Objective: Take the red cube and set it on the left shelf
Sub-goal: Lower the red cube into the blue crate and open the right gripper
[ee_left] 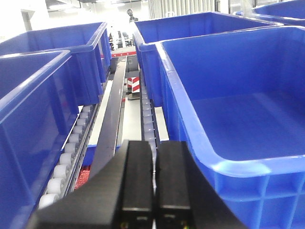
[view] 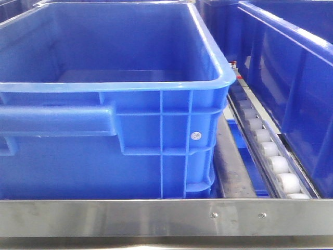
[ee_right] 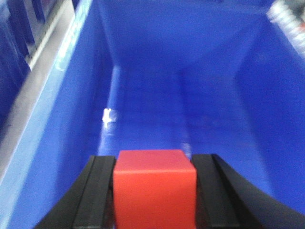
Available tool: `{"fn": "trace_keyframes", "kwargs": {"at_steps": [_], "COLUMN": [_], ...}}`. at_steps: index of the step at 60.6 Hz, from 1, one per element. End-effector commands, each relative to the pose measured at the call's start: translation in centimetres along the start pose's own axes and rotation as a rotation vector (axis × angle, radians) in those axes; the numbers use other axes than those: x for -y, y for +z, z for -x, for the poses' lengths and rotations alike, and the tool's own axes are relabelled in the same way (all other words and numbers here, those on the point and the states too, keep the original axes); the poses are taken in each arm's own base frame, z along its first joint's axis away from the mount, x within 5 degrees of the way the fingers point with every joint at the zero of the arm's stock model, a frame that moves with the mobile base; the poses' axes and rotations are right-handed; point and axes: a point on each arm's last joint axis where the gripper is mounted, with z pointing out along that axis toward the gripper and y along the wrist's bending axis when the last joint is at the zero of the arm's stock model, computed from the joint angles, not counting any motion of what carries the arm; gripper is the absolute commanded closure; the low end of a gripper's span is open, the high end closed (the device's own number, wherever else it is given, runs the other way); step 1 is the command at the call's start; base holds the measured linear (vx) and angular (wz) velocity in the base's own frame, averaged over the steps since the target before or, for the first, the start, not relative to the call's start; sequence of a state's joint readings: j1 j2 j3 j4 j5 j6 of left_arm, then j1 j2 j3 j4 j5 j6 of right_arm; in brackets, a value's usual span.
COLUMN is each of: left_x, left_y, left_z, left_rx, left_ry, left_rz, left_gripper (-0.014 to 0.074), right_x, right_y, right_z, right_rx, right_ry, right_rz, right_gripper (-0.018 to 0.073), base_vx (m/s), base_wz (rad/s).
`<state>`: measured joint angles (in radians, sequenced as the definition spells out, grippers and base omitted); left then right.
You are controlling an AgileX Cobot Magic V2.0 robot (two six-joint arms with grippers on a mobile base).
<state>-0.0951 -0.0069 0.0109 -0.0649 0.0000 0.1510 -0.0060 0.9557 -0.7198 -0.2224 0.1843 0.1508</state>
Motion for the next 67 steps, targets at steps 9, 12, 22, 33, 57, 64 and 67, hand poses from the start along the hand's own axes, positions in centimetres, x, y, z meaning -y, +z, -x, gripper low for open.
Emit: {"fn": "trace_keyframes", "kwargs": {"at_steps": [9,12,22,33,57,64,67], "left_x": [0.0,0.0,0.0,0.0,0.0,0.0,0.0], "left_y": [0.1,0.1,0.1,0.1,0.1,0.1,0.1], "left_z": [0.0,0.0,0.0,0.0,0.0,0.0,0.0], "left_rx": [0.054,0.054,0.054,0.054,0.054,0.054,0.054], "left_ry": [-0.001,-0.001,-0.001,-0.001,-0.001,-0.001,-0.001], "left_rz": [0.002,0.002,0.002,0.002,0.002,0.002,0.002], "left_gripper": [0.0491,0.0491,0.0491,0.0491,0.0491,0.0491,0.0491], "right_x": [0.1,0.1,0.2,0.2,0.4,0.3,0.3], "right_y": [2.1,1.7,-2.3,-8.3,-14.3,-14.6,-14.6], "right_z": [3.1,2.9,1.9,-1.2,-7.2,-7.0,-7.0], "right_rx": [0.095,0.095,0.168,0.303,0.367,0.400,0.409], "right_ry": [-0.023,-0.023,-0.021,-0.017,0.003,0.005,0.005], "right_rz": [0.004,0.003,-0.003,-0.014,-0.064,-0.059,-0.058], "right_gripper": [-0.0064,-0.0048,0.0085,0.0309,0.0503,0.0503,0.0503], "base_vx": [0.00,0.00,0.00,0.00,-0.01,0.00,0.00], "base_wz": [0.00,0.00,0.00,0.00,-0.03,0.00,0.00]}}
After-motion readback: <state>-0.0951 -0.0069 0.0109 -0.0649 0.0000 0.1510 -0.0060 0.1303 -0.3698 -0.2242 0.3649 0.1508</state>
